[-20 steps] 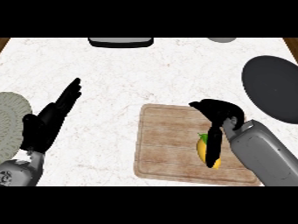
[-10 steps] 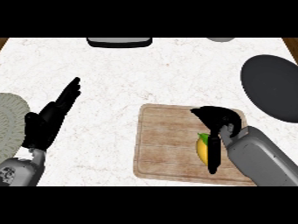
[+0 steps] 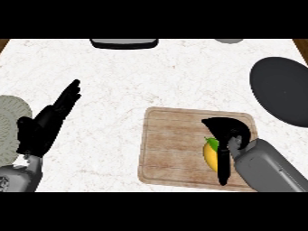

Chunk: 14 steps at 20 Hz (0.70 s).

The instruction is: Pick the lemon from the cutting board and place it in the pan

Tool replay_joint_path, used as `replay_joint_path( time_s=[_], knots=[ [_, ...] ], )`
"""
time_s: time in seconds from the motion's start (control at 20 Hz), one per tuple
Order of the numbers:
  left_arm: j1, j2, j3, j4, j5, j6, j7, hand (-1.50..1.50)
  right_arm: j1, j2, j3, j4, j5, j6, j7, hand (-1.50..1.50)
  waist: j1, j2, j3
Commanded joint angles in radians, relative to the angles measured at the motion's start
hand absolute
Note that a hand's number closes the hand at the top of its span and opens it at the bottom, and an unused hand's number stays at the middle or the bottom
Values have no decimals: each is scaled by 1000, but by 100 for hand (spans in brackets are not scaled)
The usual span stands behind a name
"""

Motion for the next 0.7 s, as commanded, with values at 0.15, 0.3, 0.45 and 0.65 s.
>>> replay_joint_path(
  time_s=[0.15, 0.3, 0.45, 0.65],
  knots=[
    [15, -48, 23, 47, -35, -25, -40, 0, 36, -29, -24, 12, 44, 123, -80, 150, -2, 2, 0],
    [27, -28, 34, -49, -41, -23, 33, 0, 6, 82, 0, 63, 70, 124, -29, 150, 4, 1, 0],
    [-25, -43, 60, 36, -31, -48, 6, 0, 48, 54, 2, 79, 114, 104, -120, 150, -1, 3, 0],
    [-13, -76, 39, 51, -85, -39, -21, 0, 69, 38, -51, -17, 100, 165, -61, 150, -6, 1, 0]
  ],
)
